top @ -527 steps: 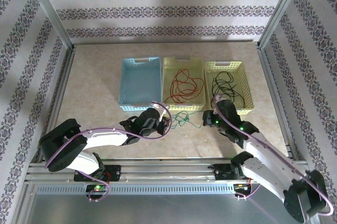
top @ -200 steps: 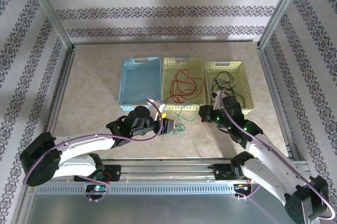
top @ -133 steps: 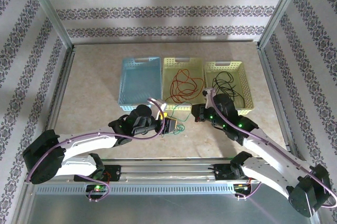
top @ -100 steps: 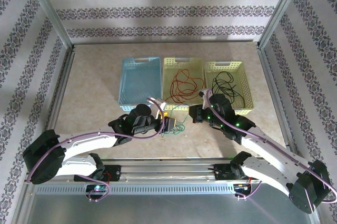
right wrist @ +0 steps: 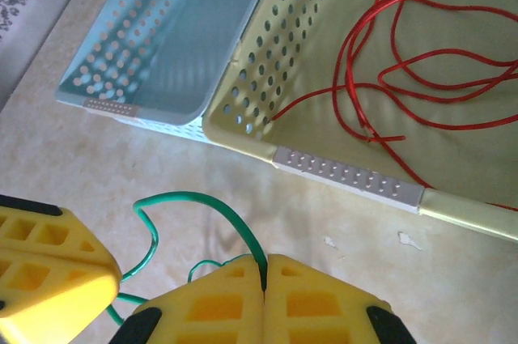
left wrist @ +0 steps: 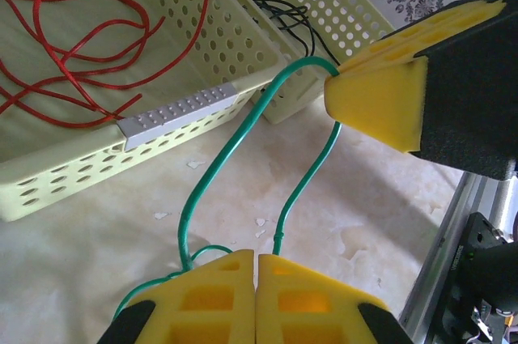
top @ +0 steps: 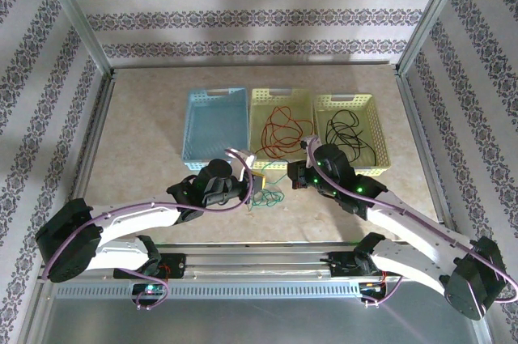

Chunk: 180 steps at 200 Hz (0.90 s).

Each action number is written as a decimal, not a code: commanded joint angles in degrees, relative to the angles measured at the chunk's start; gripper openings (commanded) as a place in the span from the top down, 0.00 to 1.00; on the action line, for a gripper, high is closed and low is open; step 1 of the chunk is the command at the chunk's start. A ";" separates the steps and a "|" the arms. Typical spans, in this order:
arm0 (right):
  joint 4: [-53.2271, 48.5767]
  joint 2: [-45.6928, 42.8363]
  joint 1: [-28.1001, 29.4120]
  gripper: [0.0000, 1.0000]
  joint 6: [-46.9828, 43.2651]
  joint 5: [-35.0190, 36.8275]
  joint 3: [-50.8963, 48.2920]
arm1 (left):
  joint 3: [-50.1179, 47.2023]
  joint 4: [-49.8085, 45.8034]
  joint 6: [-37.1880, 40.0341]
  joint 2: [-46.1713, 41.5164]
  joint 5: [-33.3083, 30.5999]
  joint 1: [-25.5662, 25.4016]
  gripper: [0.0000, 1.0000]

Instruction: Untangle the cables

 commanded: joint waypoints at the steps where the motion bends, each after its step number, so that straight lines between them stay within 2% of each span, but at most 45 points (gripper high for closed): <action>1: -1.15 -0.05 0.49 1.00 0.97 6.55 1.25 | 1.73 1.07 -0.71 -1.95 0.90 0.73 1.00; 15: -1.51 0.12 0.40 1.00 1.33 7.61 1.30 | 0.92 2.55 -1.35 -3.98 2.08 0.81 1.00; 41: -1.62 0.77 0.33 0.92 1.70 7.61 1.48 | -0.55 6.06 -3.36 -7.83 5.19 2.09 1.00; 50: -1.42 1.04 0.26 0.84 1.73 7.03 1.64 | -0.74 6.89 -4.33 -8.72 6.37 2.93 1.00; 64: -0.92 1.34 0.26 0.65 1.45 5.80 2.01 | -0.66 7.21 -5.04 -9.58 6.57 3.86 1.00; 78: -0.92 0.91 0.27 0.51 1.54 6.04 2.36 | -0.65 6.97 -5.04 -10.32 3.70 4.39 1.00; 88: -1.07 0.27 0.18 0.46 1.60 7.37 2.37 | -0.80 6.03 -5.16 -10.89 0.02 5.09 1.00; 121: -1.28 -3.51 -0.83 0.42 1.91 10.07 0.96 | 1.15 -2.46 -5.74 -12.07 -12.98 10.17 1.00; 142: -0.22 -6.42 -1.53 0.40 1.45 8.66 -0.47 | 3.32 -8.98 -7.76 -10.36 -17.95 14.88 1.00; 161: -0.47 -7.51 -1.95 0.40 0.77 6.92 -0.88 | 3.96 -10.48 -8.59 -8.22 -20.73 17.55 1.00; 180: -1.17 -7.20 -2.01 0.40 0.54 5.52 -0.97 | 4.75 -10.61 -8.86 -5.54 -20.83 19.65 1.00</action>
